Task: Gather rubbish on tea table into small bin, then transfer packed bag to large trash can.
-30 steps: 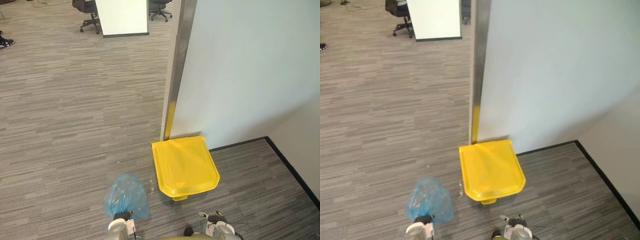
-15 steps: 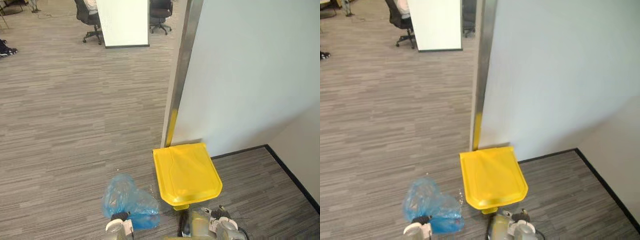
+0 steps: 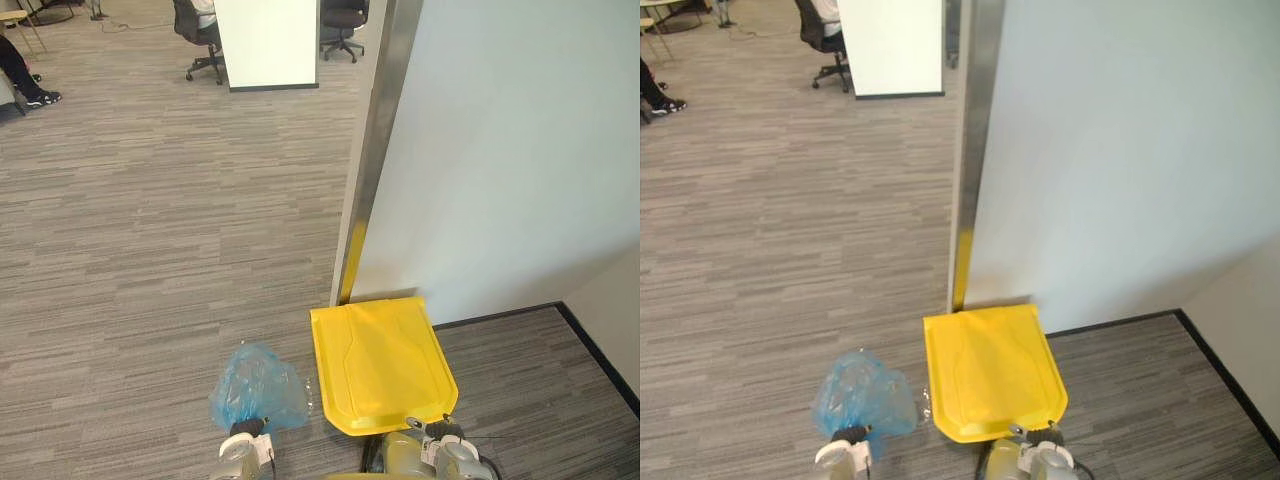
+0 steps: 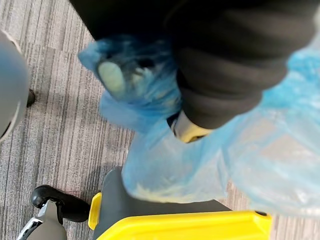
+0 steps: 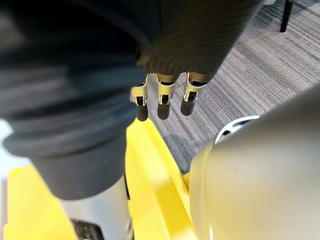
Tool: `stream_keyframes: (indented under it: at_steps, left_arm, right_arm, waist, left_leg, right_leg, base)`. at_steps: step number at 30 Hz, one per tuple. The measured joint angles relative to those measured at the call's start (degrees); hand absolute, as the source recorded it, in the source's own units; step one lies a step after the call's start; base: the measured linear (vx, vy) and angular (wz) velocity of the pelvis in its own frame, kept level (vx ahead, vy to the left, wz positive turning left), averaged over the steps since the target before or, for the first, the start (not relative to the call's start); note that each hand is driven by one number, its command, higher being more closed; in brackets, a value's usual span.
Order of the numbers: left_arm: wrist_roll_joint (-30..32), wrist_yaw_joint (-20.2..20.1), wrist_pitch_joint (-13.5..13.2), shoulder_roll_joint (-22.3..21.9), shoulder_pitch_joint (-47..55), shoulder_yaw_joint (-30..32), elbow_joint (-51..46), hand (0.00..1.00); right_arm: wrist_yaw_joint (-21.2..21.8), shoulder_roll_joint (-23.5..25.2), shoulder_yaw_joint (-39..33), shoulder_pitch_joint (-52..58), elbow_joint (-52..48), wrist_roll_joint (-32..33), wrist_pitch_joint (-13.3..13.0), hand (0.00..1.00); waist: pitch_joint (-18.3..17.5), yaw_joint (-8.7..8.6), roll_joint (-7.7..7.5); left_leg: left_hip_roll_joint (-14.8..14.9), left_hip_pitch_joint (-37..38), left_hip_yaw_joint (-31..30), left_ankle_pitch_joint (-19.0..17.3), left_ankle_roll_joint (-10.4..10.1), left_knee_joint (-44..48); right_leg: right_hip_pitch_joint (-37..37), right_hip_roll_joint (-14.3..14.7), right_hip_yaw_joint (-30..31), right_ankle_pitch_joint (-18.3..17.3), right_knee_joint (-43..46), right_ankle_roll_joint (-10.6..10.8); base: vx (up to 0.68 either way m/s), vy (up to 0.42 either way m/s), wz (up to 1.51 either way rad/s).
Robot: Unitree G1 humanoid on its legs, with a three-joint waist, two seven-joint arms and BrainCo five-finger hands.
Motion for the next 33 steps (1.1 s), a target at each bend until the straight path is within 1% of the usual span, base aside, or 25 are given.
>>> stream_keyframes:
  at_steps: [5, 6, 7, 8, 9, 10, 11, 12, 13, 14, 15, 16, 17, 18, 20, 22, 23, 26, 29, 31, 33]
  left_arm:
    - [0.4, 0.0, 0.2, 0.0, 0.6, -1.9, -0.1, 1.00]
    - [0.4, 0.0, 0.2, 0.0, 0.6, -2.3, 0.0, 1.00]
    - [0.4, 0.0, 0.2, 0.0, 0.5, -2.8, 0.1, 1.00]
    - [0.3, 0.0, 0.2, 0.0, 0.4, -2.8, 0.1, 1.00]
    - [0.3, 0.1, 0.2, 0.1, 0.5, -2.6, 0.1, 1.00]
    - [0.2, 0.1, 0.1, 0.7, 0.6, -2.2, 0.6, 1.00]
    - [-0.1, 0.2, -0.2, 0.7, -0.7, -1.9, -0.3, 1.00]
    - [-0.3, 0.2, -0.2, 1.1, -0.5, -2.0, -1.3, 1.00]
    - [-0.7, 0.3, 0.1, 1.8, 0.3, -1.9, -1.9, 1.00]
    - [-0.7, 0.2, 0.2, 2.1, 1.3, -1.9, -2.2, 1.00]
    - [-0.7, 0.3, 0.0, 2.3, 1.6, -1.9, -2.3, 1.00]
    - [-0.7, 0.3, -0.1, 2.4, 2.0, -1.9, -2.1, 1.00]
    - [-0.8, 0.3, 0.0, 2.9, 2.1, -2.1, -1.1, 1.00]
    - [-0.9, 0.4, 0.1, 3.6, 1.7, -3.0, 0.2, 1.00]
    - [-1.4, 0.4, 0.3, 4.4, 1.6, -4.7, 1.5, 1.00]
    - [-1.9, 0.4, 0.4, 5.0, 1.7, -5.6, 2.8, 1.00]
    - [-1.8, 0.3, 0.4, 5.2, 1.8, -6.3, 3.1, 1.00]
    - [-1.8, 0.2, 0.4, 5.2, 1.7, -7.2, 3.6, 1.00]
    - [-1.8, 0.2, 0.4, 5.4, 1.3, -7.0, 4.4, 1.00]
    - [-1.8, 0.1, 0.4, 5.5, 0.8, -6.7, 4.1, 1.00]
    - [-1.8, 0.1, 0.4, 5.5, 0.8, -6.4, 3.9, 1.00]
  right_arm:
    - [0.1, -0.2, 1.1, 0.6, 0.0, 0.0, 0.1, 0.00]
    - [0.2, -0.2, 1.2, 0.6, 0.0, -0.1, 0.1, 0.00]
    - [0.2, -0.2, 1.2, 0.7, -0.1, -0.1, 0.1, 0.00]
    - [0.2, -0.2, 1.3, 0.9, -0.2, -0.1, 0.0, 0.00]
    - [0.1, -0.2, 2.1, 1.3, -0.6, -0.2, -0.1, 0.00]
    - [0.1, 0.6, 2.0, 0.9, -1.0, -0.2, -0.1, 0.00]
    - [-0.3, 2.1, 0.4, 0.9, -1.6, -0.2, 0.2, 0.00]
    - [-0.4, 1.9, 0.2, 0.2, -2.0, -0.3, 0.0, 0.00]
    - [-0.3, 2.5, 0.4, 0.5, -1.7, -0.2, 0.2, 0.00]
    - [-0.2, 3.3, 0.6, 1.9, -1.6, -0.2, 0.1, 0.00]
    - [-0.1, 3.6, 0.5, 1.9, -0.8, -0.2, 0.1, 0.00]
    - [0.2, 3.5, 0.1, 1.5, 0.5, -0.1, 0.2, 0.00]
    - [0.2, 3.5, -0.7, 1.1, 1.9, -0.1, 0.2, 0.00]
    - [0.2, 3.2, -1.3, 0.3, 3.0, -0.1, 0.2, 0.00]
    - [0.2, 2.5, -2.3, -0.2, 4.0, 0.0, 0.4, 0.00]
    - [0.2, 1.0, -3.1, 0.7, 4.2, 0.0, 0.4, 0.00]
    - [0.2, 0.1, -3.2, 1.2, 4.9, 0.0, 0.4, 0.00]
    - [0.2, -1.4, -3.2, 1.5, 6.5, 0.0, 0.3, 0.00]
    - [0.2, -1.5, -3.9, 1.7, 6.9, 0.0, 0.4, 0.00]
    - [0.2, -1.4, -4.2, 1.5, 6.9, 0.1, 0.4, 0.00]
    - [0.2, -1.4, -4.7, 1.3, 6.6, 0.1, 0.4, 0.00]
  waist:
    - [-1.1, -0.35, 0.02]
    - [-1.1, -0.41, -0.02]
    - [-1.1, -0.58, -0.13]
    - [-1.3, -0.54, -0.30]
    - [-1.6, -0.30, -0.38]
    - [-1.8, 0.82, -2.22]
    - [-1.7, 0.02, -1.65]
    - [-0.3, 0.64, -3.77]
    - [-1.1, 0.59, -3.89]
    - [-2.9, 0.53, -3.79]
    - [-3.4, 0.68, -3.82]
    - [-4.0, 0.69, -3.76]
    - [-5.3, 0.56, -3.62]
    - [-6.0, 0.43, -3.40]
    - [-5.4, -0.03, -2.27]
    - [-5.6, -0.30, -1.41]
    - [-5.7, -0.31, -1.22]
    - [-6.2, -0.43, -0.74]
    - [-5.9, -1.12, -0.66]
    - [-4.5, -0.98, -1.04]
    - [-3.7, -0.98, -1.11]
  left_leg:
    - [-1.4, 0.3, 0.4, 0.1, -0.1, -0.8]
    - [-2.2, 0.3, 0.4, 0.1, -0.1, -0.8]
    - [-3.0, 0.3, 0.5, 0.5, -0.6, -0.8]
    - [-3.7, 0.1, 0.6, 1.7, -1.2, -0.7]
    - [-4.5, -1.2, 0.6, 4.2, -1.8, 0.4]
    - [-4.9, -6.4, -0.1, 3.2, 0.5, 5.0]
    - [-2.8, -8.3, -0.2, 4.1, 7.1, -7.9]
    - [-4.4, -5.8, 0.7, 7.5, 2.0, -10.3]
    - [-3.9, -5.6, 0.6, 8.3, 2.0, -10.8]
    - [-3.2, -6.0, 0.2, 8.3, 2.0, -10.8]
    - [-3.1, -6.3, -0.1, 8.3, 2.0, -10.8]
    - [-3.2, -7.0, -0.2, 8.3, 2.0, -10.8]
    - [-3.6, -9.5, -0.2, 8.5, 1.9, -10.8]
    - [-3.7, -11.5, -0.1, 8.7, 1.8, -10.7]
    - [-4.0, -11.8, -0.1, 9.2, 1.9, -10.6]
    - [-4.3, -10.4, -1.7, 9.5, 1.9, -10.6]
    - [-4.3, -10.0, -2.7, 9.5, 1.9, -10.6]
    - [-4.3, -10.6, -3.5, 9.7, 1.9, -10.6]
    - [-4.5, -12.2, -4.8, 10.5, 2.1, -9.6]
    - [-4.8, -12.2, -4.6, 10.5, 2.1, -7.8]
    - [-5.3, -12.5, -4.8, 10.5, 2.1, -6.5]
  right_leg:
    - [0.4, -0.3, 1.0, 1.8, -1.9, 1.4]
    - [0.3, -0.8, 1.0, 2.3, -1.8, 1.4]
    - [0.1, -1.2, 1.0, 3.7, -1.8, 0.9]
    - [-0.1, -1.6, 0.9, 5.9, -2.4, 0.3]
    - [0.3, -1.6, 1.2, 10.8, -6.3, -0.6]
    - [0.8, -2.7, 3.3, 16.4, -12.8, 0.0]
    - [-2.2, -3.8, 4.8, 8.5, -3.0, 2.7]
    - [-3.6, -5.3, 6.4, 1.5, 9.0, 2.2]
    - [-1.2, -5.2, 6.0, -2.7, 15.5, 0.4]
    - [3.2, -3.7, 5.2, -6.0, 15.5, 0.1]
    - [5.3, -2.9, 5.3, -6.6, 12.4, 1.0]
    - [8.4, -1.8, 5.7, -7.7, 4.7, 2.5]
    - [9.9, -0.8, 6.3, -7.6, -3.2, 3.0]
    - [10.8, -0.1, 6.8, -6.7, -9.1, 3.0]
    - [12.4, 0.1, 7.2, -5.7, -13.3, 3.3]
    - [15.0, 0.2, 7.4, -5.4, -15.5, 3.1]
    - [16.4, 0.3, 7.1, -5.3, -16.3, 3.1]
    - [16.5, 0.4, 6.5, -4.3, -17.9, 3.2]
    - [16.5, 0.2, 5.8, -2.6, -18.8, 2.9]
    - [16.3, -0.3, 6.5, -2.6, -17.5, 3.0]
    - [15.5, -0.6, 8.0, -2.6, -16.6, 3.0]
  base:
    - [0.04, 0.069, -0.06]
    - [0.02, 0.134, -0.08]
    - [0.01, 0.135, -0.14]
    - [-0.01, 0.180, -0.30]
    - [-0.03, 0.167, -0.38]
    - [-0.07, 0.151, -0.02]
    - [-0.04, 0.070, 0.07]
    - [0.04, -0.006, 0.22]
    - [0.07, -0.049, 0.19]
    - [0.06, -0.041, 0.28]
    - [0.04, -0.058, 0.17]
    - [0.07, -0.039, -0.16]
    - [0.08, -0.036, -0.34]
    - [0.04, -0.017, -0.32]
    - [0.00, -0.008, -0.16]
    - [0.02, -0.012, 0.04]
    - [0.02, -0.031, 0.15]
    - [0.03, -0.002, 0.15]
    - [0.01, 0.027, 0.18]
    - [-0.03, 0.046, -0.05]
    - [-0.07, 0.043, -0.28]
